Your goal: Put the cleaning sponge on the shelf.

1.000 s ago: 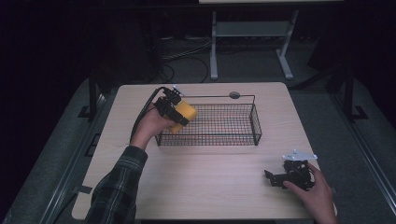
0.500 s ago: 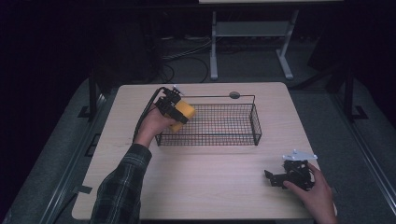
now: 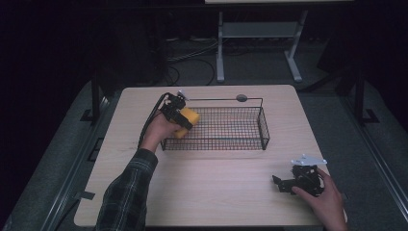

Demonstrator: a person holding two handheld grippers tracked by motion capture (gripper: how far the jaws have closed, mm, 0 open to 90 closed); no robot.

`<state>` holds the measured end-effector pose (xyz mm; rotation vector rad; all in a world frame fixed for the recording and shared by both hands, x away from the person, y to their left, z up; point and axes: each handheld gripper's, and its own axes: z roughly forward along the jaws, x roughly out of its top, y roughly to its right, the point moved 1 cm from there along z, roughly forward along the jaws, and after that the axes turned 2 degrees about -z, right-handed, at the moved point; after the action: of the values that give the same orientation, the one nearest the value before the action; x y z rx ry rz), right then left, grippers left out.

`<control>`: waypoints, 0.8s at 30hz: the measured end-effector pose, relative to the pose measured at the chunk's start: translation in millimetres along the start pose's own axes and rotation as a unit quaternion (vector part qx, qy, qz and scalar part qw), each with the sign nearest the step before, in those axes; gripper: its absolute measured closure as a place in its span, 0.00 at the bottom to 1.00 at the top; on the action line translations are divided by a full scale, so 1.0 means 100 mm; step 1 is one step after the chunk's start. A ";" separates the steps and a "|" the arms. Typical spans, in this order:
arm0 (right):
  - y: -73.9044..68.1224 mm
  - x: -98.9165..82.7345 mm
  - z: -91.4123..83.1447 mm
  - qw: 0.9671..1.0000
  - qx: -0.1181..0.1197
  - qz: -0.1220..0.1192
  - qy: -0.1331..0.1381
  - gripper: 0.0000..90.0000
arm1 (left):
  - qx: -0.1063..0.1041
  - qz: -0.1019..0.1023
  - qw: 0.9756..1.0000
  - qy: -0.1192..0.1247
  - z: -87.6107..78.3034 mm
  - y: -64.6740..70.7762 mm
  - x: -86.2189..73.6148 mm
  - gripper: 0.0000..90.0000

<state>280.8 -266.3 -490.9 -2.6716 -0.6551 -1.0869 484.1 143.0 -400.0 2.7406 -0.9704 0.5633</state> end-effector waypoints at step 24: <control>0.00 0.00 0.00 1.000 0.000 0.000 0.000 0.00 | -0.010 -0.001 1.000 -0.025 0.09 0.02 -0.06 0.22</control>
<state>280.7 -266.3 -490.8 -2.6724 -0.6551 -1.0858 481.5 142.0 -410.4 2.7504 -0.9791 0.4846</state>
